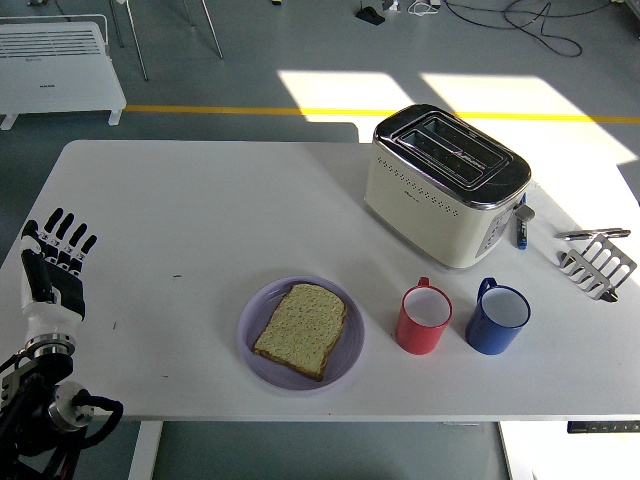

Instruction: Push plate across desktop,pick up the break from the machine,place the break in the plate

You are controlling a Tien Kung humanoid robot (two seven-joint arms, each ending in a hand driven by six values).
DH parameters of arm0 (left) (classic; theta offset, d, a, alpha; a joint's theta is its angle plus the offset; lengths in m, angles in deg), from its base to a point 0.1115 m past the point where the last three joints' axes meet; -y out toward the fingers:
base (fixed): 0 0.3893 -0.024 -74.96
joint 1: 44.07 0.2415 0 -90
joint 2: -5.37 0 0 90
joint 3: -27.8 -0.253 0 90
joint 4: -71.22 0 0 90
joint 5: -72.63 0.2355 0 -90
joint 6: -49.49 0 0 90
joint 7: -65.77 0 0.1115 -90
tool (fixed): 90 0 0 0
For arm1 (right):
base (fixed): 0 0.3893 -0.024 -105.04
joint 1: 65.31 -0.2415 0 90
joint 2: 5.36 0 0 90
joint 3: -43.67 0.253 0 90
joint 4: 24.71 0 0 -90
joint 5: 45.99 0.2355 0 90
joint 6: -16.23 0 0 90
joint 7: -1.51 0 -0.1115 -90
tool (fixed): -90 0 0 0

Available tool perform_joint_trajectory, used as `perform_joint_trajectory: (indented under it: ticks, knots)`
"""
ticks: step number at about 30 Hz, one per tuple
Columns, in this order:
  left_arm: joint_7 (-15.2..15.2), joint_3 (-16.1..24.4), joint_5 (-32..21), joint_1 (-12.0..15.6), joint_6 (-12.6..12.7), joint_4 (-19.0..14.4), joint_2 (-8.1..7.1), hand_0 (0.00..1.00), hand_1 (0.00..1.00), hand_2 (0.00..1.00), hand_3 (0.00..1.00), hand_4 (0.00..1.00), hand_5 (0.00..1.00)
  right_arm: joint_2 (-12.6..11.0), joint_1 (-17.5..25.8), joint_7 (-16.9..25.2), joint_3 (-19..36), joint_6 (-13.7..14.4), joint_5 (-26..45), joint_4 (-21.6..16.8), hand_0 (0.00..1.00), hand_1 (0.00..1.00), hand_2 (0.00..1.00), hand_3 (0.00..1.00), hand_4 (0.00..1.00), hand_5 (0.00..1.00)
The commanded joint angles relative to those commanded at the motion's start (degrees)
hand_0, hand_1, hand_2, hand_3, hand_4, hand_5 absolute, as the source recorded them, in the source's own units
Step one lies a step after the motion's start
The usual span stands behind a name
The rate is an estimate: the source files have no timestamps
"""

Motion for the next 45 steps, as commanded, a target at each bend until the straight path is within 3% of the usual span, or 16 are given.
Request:
perform_joint_trajectory:
  ticks: [2, 8, 11, 17, 21, 29, 45]
  knots:
    - [-0.7, 0.3, -0.2, -0.1, -0.7, -0.6, 0.0, 0.765, 0.81, 0.858, 0.796, 0.579, 0.998, 0.8, 0.1, -0.4, 0.9, -1.6, -0.3, 0.5, 0.797, 0.742, 0.741, 0.749, 0.535, 0.494]
    - [-2.5, 1.0, -1.9, -0.2, -2.6, -2.4, 0.0, 0.765, 0.808, 0.857, 0.796, 0.58, 0.998, 2.1, -0.1, -0.8, 1.6, -2.1, -0.4, 1.7, 0.792, 0.738, 0.741, 0.745, 0.534, 0.498]
    - [-5.5, 2.0, -2.3, -0.2, -4.7, -3.6, 0.0, 0.765, 0.808, 0.857, 0.796, 0.58, 0.998, 2.4, -0.2, -0.9, 1.9, -2.2, -0.6, 2.0, 0.792, 0.738, 0.741, 0.745, 0.534, 0.498]
    - [-14.9, 5.4, 1.1, -0.6, -9.1, -5.1, 0.0, 0.765, 0.807, 0.854, 0.795, 0.581, 0.998, 3.0, -0.5, -1.0, 2.1, -2.5, -1.2, 2.5, 0.789, 0.736, 0.74, 0.742, 0.536, 0.501]
    - [-17.5, 6.6, 1.4, -0.5, -10.4, -5.3, 0.0, 0.765, 0.808, 0.856, 0.797, 0.58, 0.998, 3.2, -0.6, -1.1, 2.1, -2.6, -1.4, 2.6, 0.788, 0.735, 0.739, 0.739, 0.536, 0.507]
    - [-18.9, 7.8, 2.5, -0.4, -11.0, -5.9, 0.0, 0.772, 0.808, 0.853, 0.797, 0.581, 0.998, 3.4, -0.5, -1.3, 2.6, -2.9, -1.7, 2.9, 0.788, 0.734, 0.738, 0.739, 0.536, 0.509]
    - [-17.7, 7.9, 2.7, 0.2, -10.9, -5.1, 0.0, 0.772, 0.804, 0.848, 0.793, 0.582, 0.998, 3.6, 0.1, -2.4, 2.9, -2.9, -1.5, 3.2, 0.775, 0.718, 0.72, 0.708, 0.535, 0.513]
